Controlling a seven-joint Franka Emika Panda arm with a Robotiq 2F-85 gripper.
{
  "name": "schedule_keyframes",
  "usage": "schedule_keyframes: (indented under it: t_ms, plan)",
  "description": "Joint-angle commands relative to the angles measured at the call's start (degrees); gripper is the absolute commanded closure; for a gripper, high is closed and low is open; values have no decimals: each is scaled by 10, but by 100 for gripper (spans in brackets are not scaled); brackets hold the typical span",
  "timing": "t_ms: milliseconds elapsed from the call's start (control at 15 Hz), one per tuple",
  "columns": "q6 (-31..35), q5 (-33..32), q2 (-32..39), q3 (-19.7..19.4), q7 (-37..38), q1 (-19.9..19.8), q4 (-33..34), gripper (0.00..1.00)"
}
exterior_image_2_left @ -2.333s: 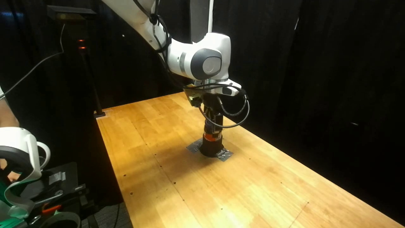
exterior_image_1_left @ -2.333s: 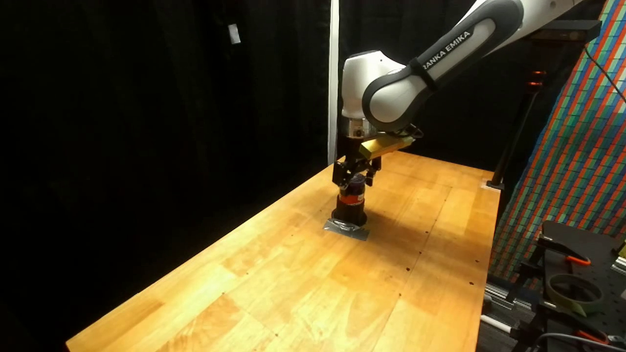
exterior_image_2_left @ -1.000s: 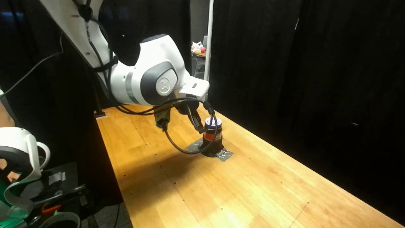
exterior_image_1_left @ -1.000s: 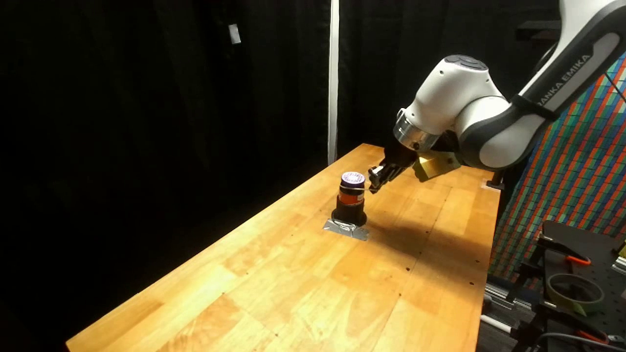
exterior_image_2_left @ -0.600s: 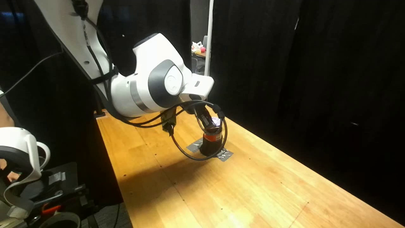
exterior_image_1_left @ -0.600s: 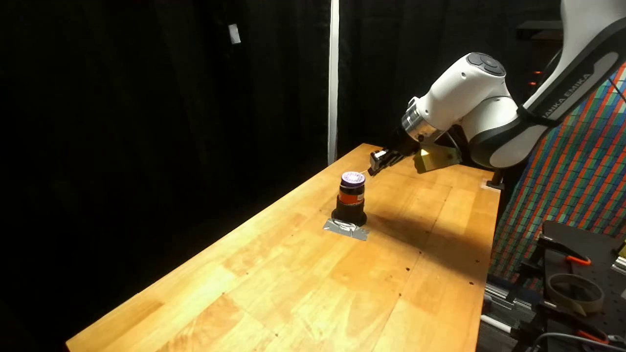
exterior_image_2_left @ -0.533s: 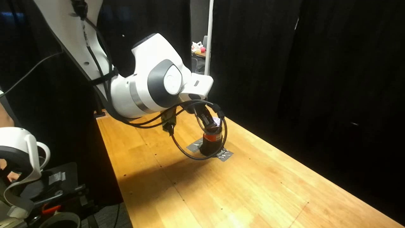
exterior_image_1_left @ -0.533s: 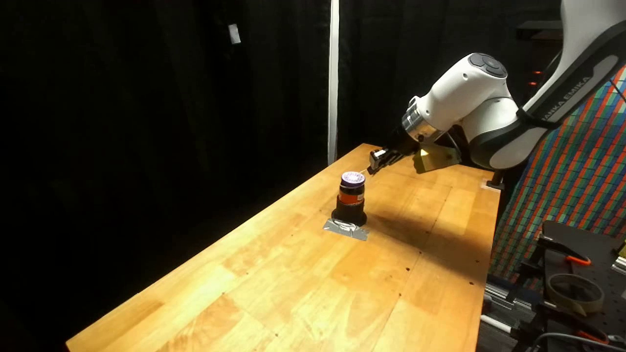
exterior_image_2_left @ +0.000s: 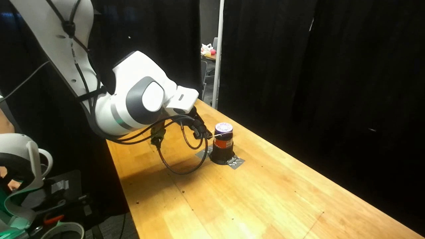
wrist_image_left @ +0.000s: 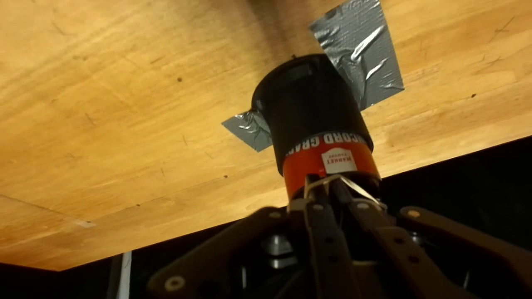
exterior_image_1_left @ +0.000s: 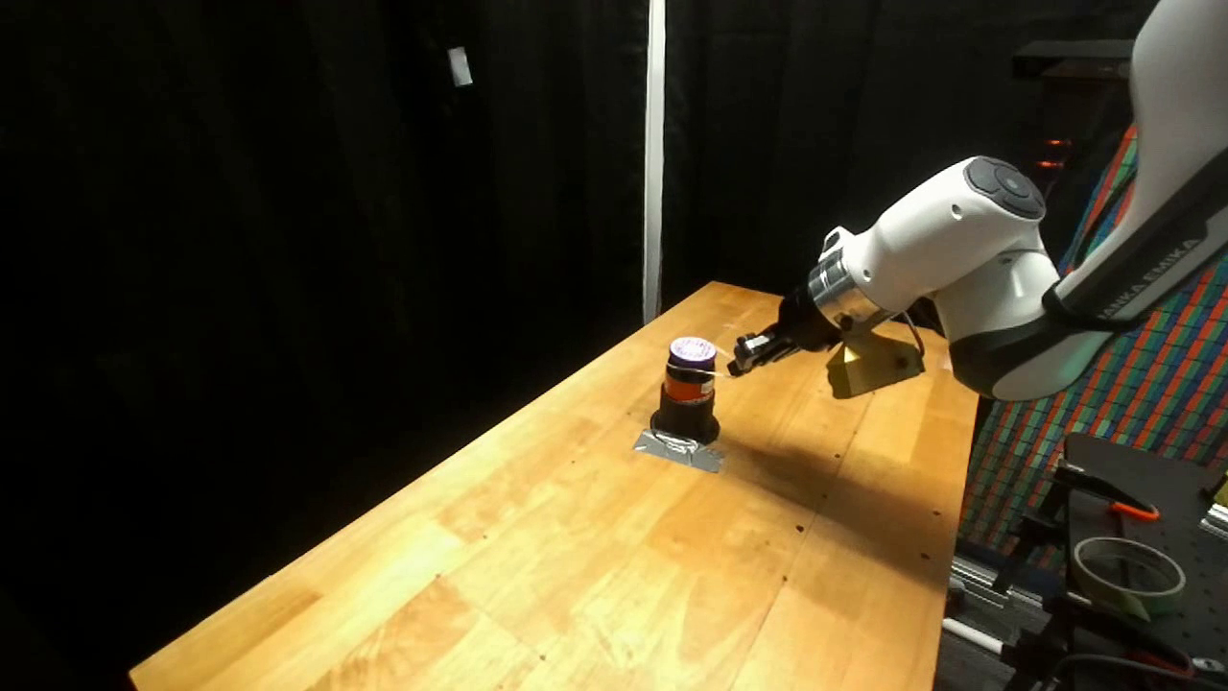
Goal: Put the rubber band on the jar.
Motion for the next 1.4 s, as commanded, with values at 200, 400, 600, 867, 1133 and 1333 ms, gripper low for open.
schedule_keyframes:
  t_ms: [200, 400, 600, 867, 1133, 1333]
  plan:
    - [103, 119, 69, -23, 21, 61, -45, 90]
    - [161, 194, 101, -13, 20, 75, -56, 91]
    - [205, 264, 131, 0, 19, 88, -66, 91]
    - [246, 343, 162, 23, 17, 97, -69, 92]
    - [275, 409, 184, 48, 14, 99, -67, 91]
    - [338, 567, 137, 181, -146, 7, -48, 91]
